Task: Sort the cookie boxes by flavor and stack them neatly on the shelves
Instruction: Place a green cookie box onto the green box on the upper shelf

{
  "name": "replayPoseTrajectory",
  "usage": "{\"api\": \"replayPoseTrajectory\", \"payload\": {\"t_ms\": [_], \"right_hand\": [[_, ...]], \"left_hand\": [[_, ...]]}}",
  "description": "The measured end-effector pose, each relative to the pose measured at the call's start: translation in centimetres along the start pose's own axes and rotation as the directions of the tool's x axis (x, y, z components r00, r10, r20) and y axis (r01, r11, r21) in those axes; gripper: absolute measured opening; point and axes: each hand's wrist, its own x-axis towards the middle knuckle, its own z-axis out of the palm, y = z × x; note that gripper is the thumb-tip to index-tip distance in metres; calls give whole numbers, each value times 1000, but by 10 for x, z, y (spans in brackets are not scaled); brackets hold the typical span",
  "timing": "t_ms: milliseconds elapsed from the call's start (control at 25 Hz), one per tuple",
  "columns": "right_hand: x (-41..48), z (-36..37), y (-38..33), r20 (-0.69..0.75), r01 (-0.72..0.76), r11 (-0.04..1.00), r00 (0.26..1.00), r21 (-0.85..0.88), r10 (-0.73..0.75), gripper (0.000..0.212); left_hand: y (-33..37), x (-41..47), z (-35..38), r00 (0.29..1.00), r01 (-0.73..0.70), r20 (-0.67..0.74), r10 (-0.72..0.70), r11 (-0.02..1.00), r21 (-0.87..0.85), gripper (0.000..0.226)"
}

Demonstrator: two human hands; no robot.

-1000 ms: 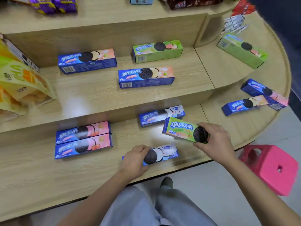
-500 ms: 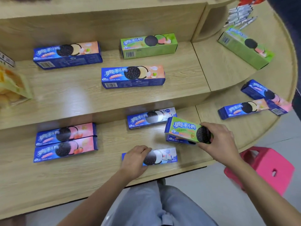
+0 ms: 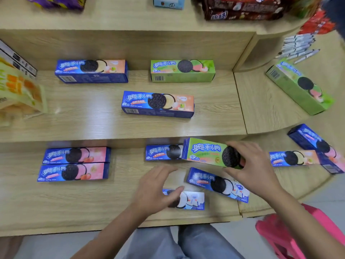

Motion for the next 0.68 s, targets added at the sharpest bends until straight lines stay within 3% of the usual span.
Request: {"api": "replayPoseTrajectory", "payload": {"t_ms": [80, 120, 280, 400, 680], "right_hand": [[22, -23, 1, -12, 83, 996, 996, -18, -84, 63], [36, -35, 1, -18, 118, 992, 993, -36, -119, 63], [107, -65, -11, -34, 210, 974, 976, -89, -213, 63], [164, -65, -25, -20, 268, 958, 962, -98, -271, 65], [243, -19, -45, 69, 271, 958, 962, -95, -265, 63]], "left_hand": [[22, 42, -31, 984, -94, -154, 87, 995, -39, 54], [30, 67, -46, 980, -129, -157, 121, 991, -43, 61], [39, 159, -84, 992, -122, 0, 123, 990, -76, 83], [21, 204, -97, 989, -143, 24, 143, 990, -14, 79], [-46, 252, -109, 998, 66, 16, -66, 997, -25, 68]]}}
